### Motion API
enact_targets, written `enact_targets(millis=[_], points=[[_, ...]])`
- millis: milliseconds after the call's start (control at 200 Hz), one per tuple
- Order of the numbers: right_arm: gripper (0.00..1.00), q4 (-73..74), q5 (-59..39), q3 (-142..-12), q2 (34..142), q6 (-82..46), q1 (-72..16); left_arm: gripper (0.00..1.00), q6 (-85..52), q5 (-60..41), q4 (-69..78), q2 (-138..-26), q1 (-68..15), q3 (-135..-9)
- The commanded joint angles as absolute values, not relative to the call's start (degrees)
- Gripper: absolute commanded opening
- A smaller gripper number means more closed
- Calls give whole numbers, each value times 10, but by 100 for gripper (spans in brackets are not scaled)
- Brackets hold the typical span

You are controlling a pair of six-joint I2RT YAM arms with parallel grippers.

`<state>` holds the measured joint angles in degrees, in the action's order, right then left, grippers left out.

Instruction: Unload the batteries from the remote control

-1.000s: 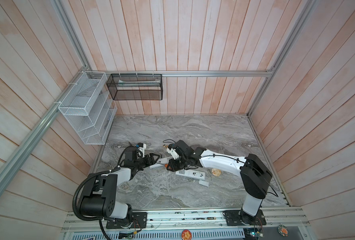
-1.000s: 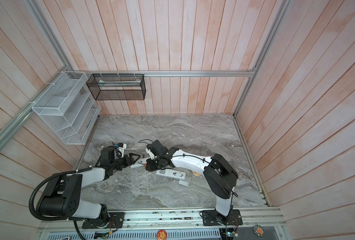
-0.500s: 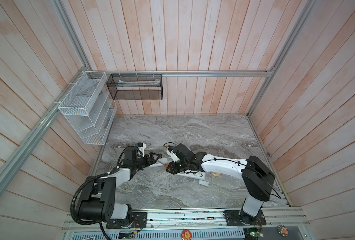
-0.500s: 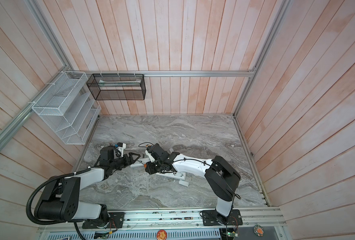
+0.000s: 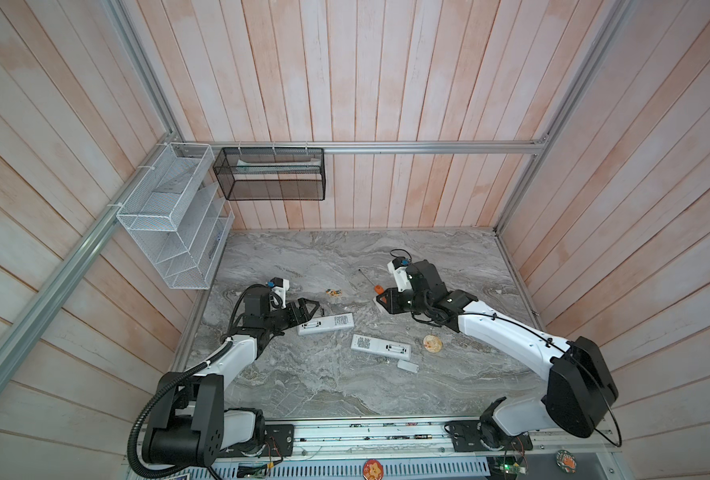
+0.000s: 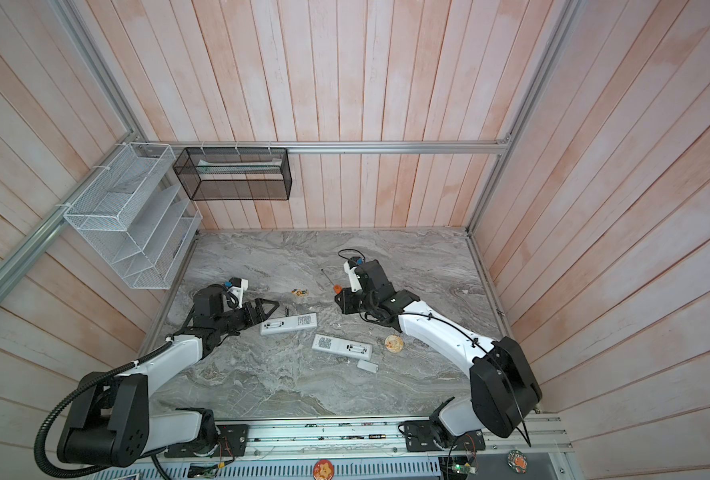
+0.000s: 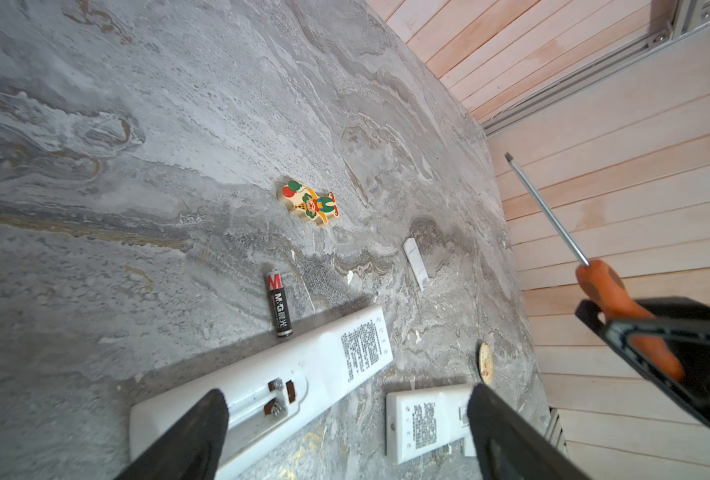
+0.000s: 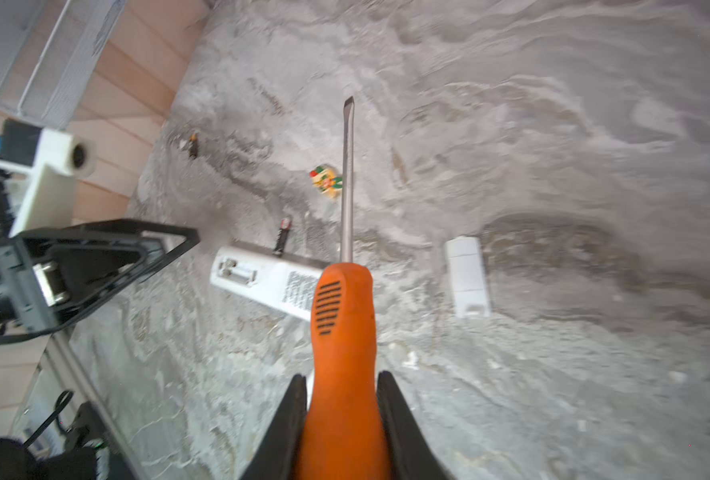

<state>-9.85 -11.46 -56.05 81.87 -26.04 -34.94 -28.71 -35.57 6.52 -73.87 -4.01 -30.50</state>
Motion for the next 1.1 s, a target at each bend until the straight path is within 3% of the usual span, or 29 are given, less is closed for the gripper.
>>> enact_targets(millis=[0,355,415,540,685,920,1020,1095], points=[[0,-10,-119,-507,787,-201,-292,99,-272,-339,45,-714,-33,-313],[2,42,-192,-410,844,-175,-240,100,-300,-296,28,-676,-7,-307],[10,45,-197,-405,857,-177,-240,100,-301,-298,24,-675,0,-311],[43,35,-193,-402,853,-188,-239,100,-297,-284,13,-663,7,-320],[65,-8,-152,-414,802,-186,-239,100,-296,-248,14,-639,11,-325],[80,-79,-87,-461,695,-130,-180,100,-261,-156,72,-570,12,-306],[91,-17,-85,-448,651,-98,-92,100,-214,-81,103,-542,12,-292],[98,109,-88,-390,630,-66,-23,100,-166,-53,174,-534,12,-262]])
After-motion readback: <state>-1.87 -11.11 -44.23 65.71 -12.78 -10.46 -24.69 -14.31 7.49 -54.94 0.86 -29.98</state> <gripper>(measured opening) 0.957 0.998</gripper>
